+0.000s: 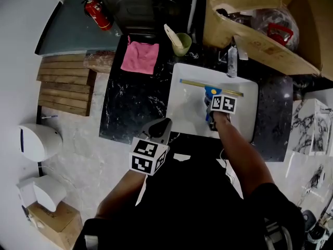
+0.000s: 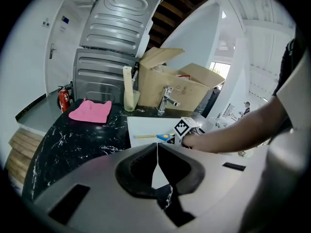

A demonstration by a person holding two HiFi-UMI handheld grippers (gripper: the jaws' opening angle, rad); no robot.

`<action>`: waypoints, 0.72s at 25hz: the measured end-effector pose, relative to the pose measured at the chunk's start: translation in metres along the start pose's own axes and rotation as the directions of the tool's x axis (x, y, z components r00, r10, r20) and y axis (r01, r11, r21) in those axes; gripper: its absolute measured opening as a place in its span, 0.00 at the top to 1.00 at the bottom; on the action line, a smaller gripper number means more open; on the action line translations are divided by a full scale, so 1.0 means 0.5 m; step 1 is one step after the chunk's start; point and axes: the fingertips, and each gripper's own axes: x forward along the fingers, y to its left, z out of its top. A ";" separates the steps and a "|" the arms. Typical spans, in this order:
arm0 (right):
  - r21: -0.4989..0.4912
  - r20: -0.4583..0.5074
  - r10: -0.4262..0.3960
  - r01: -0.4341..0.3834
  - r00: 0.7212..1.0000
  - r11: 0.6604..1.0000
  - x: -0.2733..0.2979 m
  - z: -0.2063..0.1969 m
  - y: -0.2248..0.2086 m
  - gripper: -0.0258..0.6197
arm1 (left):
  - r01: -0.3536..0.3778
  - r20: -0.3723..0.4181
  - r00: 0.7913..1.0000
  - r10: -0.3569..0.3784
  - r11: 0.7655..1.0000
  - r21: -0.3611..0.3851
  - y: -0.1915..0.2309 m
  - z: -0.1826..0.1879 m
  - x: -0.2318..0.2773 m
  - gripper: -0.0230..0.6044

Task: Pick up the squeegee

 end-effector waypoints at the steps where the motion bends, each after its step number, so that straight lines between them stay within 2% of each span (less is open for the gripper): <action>1: 0.002 -0.001 0.006 -0.006 1.000 1.000 -0.004 0.001 0.001 0.78 | 0.005 0.002 1.000 -0.005 1.000 0.005 -0.003 0.002 -0.001 0.94; 4: -0.008 0.026 0.009 -0.009 1.000 1.000 -0.028 0.011 0.008 0.79 | 0.024 0.009 1.000 -0.024 0.999 0.024 -0.010 0.008 -0.002 0.94; 8: -0.070 0.102 0.013 -0.006 0.995 0.998 -0.084 0.032 0.037 0.79 | 0.057 0.010 0.998 -0.058 0.997 0.050 -0.020 0.013 -0.002 0.93; 14: -0.018 0.209 0.088 -0.086 0.974 0.996 -0.174 0.045 0.082 0.79 | 0.124 0.009 0.992 -0.125 0.987 0.099 -0.039 0.028 -0.002 0.94; 18: -0.052 0.258 0.117 -0.108 0.959 0.993 -0.238 0.034 0.120 0.79 | 0.166 0.000 0.986 -0.168 0.978 0.126 -0.042 0.027 0.000 0.94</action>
